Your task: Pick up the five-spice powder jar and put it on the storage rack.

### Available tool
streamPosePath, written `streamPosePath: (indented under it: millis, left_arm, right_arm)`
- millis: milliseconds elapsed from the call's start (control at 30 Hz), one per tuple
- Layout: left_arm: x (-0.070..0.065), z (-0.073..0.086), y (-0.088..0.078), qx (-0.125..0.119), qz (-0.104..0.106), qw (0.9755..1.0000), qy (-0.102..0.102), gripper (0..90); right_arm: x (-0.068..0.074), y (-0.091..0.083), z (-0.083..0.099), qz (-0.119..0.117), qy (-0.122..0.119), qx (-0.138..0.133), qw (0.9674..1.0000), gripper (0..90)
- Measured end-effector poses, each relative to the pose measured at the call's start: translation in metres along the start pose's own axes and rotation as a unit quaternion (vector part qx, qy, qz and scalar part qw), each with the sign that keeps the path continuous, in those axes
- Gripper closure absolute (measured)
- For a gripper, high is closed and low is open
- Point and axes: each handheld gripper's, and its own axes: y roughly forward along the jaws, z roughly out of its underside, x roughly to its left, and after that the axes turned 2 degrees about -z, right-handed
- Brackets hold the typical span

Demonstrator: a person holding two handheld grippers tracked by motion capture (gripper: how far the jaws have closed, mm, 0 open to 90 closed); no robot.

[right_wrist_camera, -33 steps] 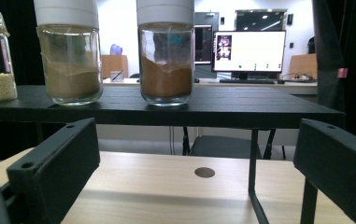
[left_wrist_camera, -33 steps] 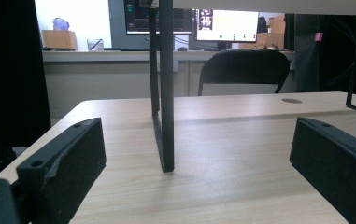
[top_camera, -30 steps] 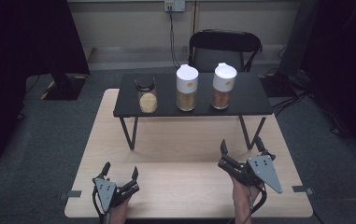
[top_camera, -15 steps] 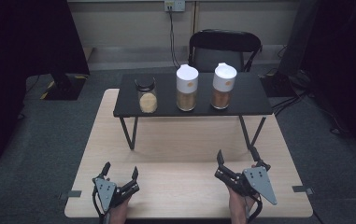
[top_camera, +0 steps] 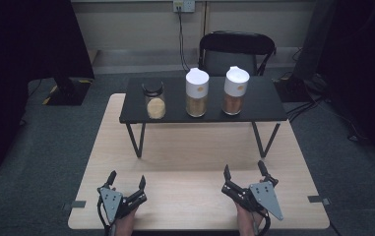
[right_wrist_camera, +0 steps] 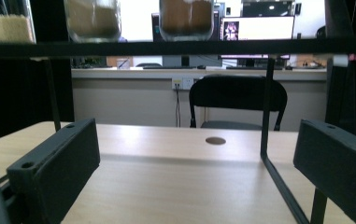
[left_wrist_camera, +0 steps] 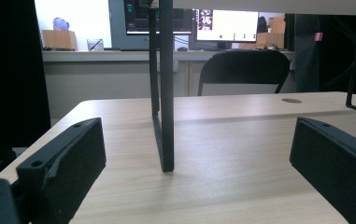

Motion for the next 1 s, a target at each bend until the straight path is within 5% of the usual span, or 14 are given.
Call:
streamPosePath:
  millis: [333, 1000]
  left_arm:
    - [0.0, 0.0, 0.0, 0.0, 0.0, 1.0, 0.0, 3.1]
    - [0.0, 0.0, 0.0, 0.0, 0.0, 1.0, 0.0, 3.1]
  right_arm:
    - [0.002, -0.003, 0.017, -0.009, -0.006, -0.011, 0.9999, 0.0]
    - [0.005, 0.0, 0.046, -0.005, -0.018, 0.009, 0.9998, 0.0]
